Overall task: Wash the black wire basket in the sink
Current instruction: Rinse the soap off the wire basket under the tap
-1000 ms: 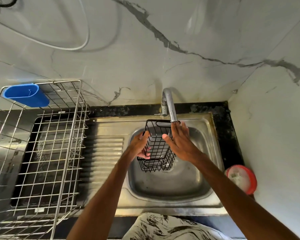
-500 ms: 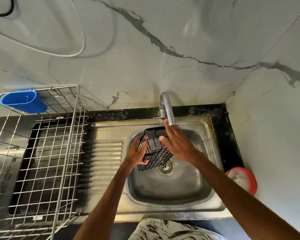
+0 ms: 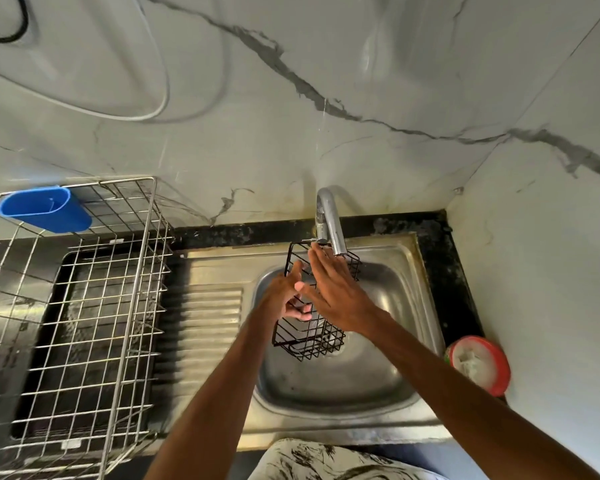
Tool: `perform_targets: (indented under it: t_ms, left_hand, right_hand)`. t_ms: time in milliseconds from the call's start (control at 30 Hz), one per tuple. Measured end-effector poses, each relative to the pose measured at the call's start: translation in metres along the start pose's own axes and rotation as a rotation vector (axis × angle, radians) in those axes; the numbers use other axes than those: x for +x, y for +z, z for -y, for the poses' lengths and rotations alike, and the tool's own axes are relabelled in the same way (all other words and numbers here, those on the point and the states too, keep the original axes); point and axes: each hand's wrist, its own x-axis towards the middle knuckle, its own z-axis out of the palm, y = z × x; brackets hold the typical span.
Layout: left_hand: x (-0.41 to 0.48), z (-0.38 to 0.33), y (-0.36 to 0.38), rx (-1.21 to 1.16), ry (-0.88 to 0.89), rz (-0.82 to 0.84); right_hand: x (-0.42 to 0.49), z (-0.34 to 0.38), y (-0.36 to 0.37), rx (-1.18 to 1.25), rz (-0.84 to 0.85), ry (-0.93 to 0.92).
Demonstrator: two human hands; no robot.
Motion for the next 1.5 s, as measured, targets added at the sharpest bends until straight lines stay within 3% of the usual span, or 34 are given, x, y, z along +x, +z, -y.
perform_targets:
  t_ms: [67, 233, 500, 633, 833, 933, 1100, 1200, 1300, 1500]
  left_hand:
    - [0.003, -0.002, 0.0, 0.038, -0.012, -0.015]
    - [0.016, 0.004, -0.003, 0.074, -0.018, -0.008]
    - [0.01, 0.011, -0.015, 0.054, -0.028, -0.011]
    - [0.0, 0.02, -0.013, 0.083, 0.011, 0.012]
    - [-0.014, 0.042, -0.021, -0.03, 0.009, 0.055]
    - [-0.018, 0.053, -0.028, -0.099, 0.048, 0.055]
    - [-0.026, 0.066, -0.04, -0.254, 0.084, 0.065]
    - [-0.028, 0.073, -0.057, -0.171, 0.154, 0.088]
    - [-0.025, 0.073, -0.064, -0.125, 0.186, -0.02]
    - [-0.056, 0.031, -0.015, 0.11, 0.349, -0.063]
  right_hand:
    - [-0.002, -0.017, 0.002, 0.0, -0.021, -0.007]
    - [-0.008, -0.058, 0.001, 0.252, -0.014, 0.223]
    - [-0.013, -0.052, -0.002, 0.376, -0.027, 0.138]
    - [-0.017, -0.05, -0.017, 0.673, -0.055, 0.301]
    - [-0.004, -0.05, -0.02, 0.955, 0.054, 0.613]
    - [0.001, -0.05, -0.024, 1.136, 0.13, 0.591]
    - [-0.001, -0.036, -0.035, 1.049, 0.09, 0.498]
    - [-0.006, -0.033, -0.035, 1.002, 0.093, 0.497]
    - [-0.01, -0.03, -0.033, 0.926, 0.096, 0.505]
    - [-0.019, -0.023, -0.027, 0.731, 0.02, 0.448]
